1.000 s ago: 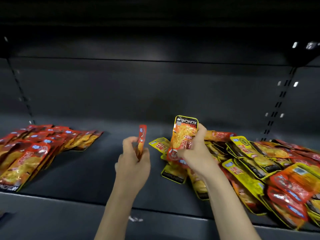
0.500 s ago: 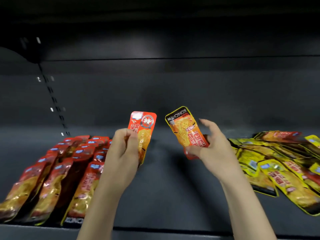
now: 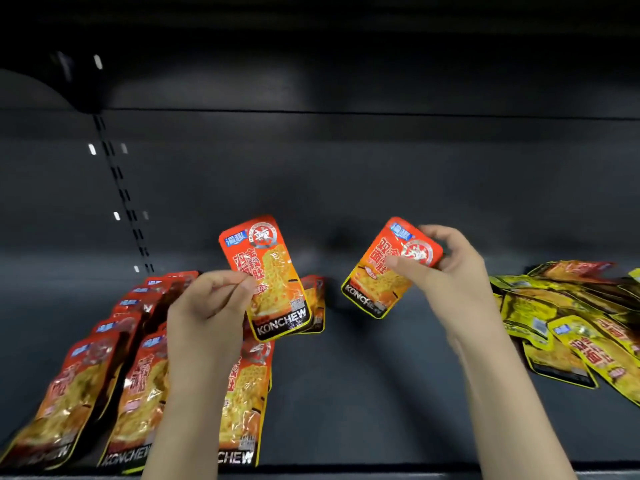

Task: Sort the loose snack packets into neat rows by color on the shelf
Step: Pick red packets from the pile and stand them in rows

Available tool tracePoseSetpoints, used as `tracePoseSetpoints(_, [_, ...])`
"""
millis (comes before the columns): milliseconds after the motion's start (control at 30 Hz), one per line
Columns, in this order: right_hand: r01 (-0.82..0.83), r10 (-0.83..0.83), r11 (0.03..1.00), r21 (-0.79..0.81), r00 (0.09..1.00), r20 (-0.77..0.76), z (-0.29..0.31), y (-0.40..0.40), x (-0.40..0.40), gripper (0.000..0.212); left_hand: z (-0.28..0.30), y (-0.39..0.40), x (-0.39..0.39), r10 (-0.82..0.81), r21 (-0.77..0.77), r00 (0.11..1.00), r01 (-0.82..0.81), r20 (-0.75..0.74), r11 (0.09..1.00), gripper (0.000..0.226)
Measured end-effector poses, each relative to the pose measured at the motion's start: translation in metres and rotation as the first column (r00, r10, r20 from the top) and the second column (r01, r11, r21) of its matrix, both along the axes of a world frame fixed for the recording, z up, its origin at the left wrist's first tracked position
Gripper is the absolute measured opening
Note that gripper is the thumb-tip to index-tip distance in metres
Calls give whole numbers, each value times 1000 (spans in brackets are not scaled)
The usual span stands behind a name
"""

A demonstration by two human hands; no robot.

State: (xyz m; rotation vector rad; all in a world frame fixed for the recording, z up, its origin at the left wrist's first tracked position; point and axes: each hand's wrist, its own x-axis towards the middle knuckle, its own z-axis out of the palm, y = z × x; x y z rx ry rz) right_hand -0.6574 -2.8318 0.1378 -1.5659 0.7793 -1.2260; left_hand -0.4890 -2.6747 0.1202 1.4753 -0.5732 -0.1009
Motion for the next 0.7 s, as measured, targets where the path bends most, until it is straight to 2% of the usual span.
tracePoseSetpoints(167, [-80,78,996,37,996,46,7,2,18,24,-1,6,5,32,0,999,-32,-21,999,9])
tracePoseSetpoints(333, [-193,204,976,101,973,-104,9,-3,46,9,3,11,13,67,-21,995,-69,-71,997,8])
tracePoseSetpoints(400, [-259,288,955,147,930,-230,7,-9,59,12,4,12,15,69,-38,994,-72,-79,997,7])
tracePoseSetpoints(500, [-261,308,951,168,862,-402,-1,-19,80,22,5,13,16,75,-34,994,-78,-82,996,7])
tracePoseSetpoints(567, [-245,315,946,211,845,-432,-9,-22,93,25,3,13,19,80,-29,993,-83,-84,996,7])
tracePoseSetpoints(700, [-262,394,903,339,819,-417,-20,-20,108,18,1,14,23,93,-29,993,-95,-79,995,9])
